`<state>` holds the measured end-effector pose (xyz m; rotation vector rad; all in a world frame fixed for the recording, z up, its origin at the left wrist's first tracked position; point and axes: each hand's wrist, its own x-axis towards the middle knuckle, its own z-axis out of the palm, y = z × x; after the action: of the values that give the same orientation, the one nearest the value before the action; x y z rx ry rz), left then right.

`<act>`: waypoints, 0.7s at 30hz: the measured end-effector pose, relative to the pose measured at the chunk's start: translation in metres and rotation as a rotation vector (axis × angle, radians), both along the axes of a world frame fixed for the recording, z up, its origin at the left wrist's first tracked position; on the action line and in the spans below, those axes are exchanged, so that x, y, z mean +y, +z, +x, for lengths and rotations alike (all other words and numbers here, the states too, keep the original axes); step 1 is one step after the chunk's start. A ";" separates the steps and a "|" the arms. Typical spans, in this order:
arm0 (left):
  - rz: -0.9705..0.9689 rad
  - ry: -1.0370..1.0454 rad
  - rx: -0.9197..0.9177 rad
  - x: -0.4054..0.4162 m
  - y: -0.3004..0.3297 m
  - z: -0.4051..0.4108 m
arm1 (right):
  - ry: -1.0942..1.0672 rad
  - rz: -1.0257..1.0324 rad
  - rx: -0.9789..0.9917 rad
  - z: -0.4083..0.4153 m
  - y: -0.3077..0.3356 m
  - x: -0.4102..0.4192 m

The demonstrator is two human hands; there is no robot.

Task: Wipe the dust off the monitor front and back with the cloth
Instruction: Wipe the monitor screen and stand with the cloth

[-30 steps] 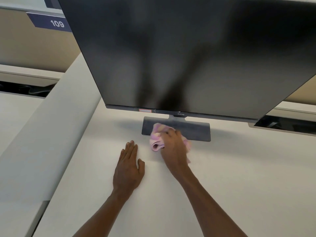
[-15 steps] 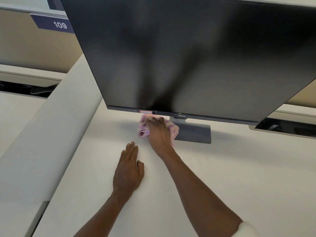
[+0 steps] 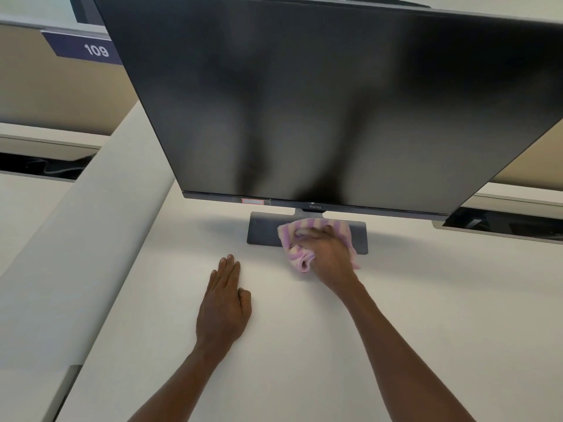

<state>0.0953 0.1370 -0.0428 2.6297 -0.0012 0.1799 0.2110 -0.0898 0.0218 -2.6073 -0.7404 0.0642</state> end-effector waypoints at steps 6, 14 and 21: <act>0.000 -0.001 0.001 -0.001 0.000 -0.001 | -0.720 -0.025 -0.236 -0.042 -0.035 -0.045; -0.002 -0.012 -0.007 0.000 0.000 0.000 | -0.552 0.064 -0.008 -0.008 -0.027 0.032; 0.008 -0.008 -0.005 -0.001 0.001 0.000 | -0.153 -0.200 -0.155 0.003 -0.016 0.095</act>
<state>0.0957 0.1362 -0.0418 2.6369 -0.0140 0.1848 0.2136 0.0048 0.0060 -2.8770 -0.6113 -0.1167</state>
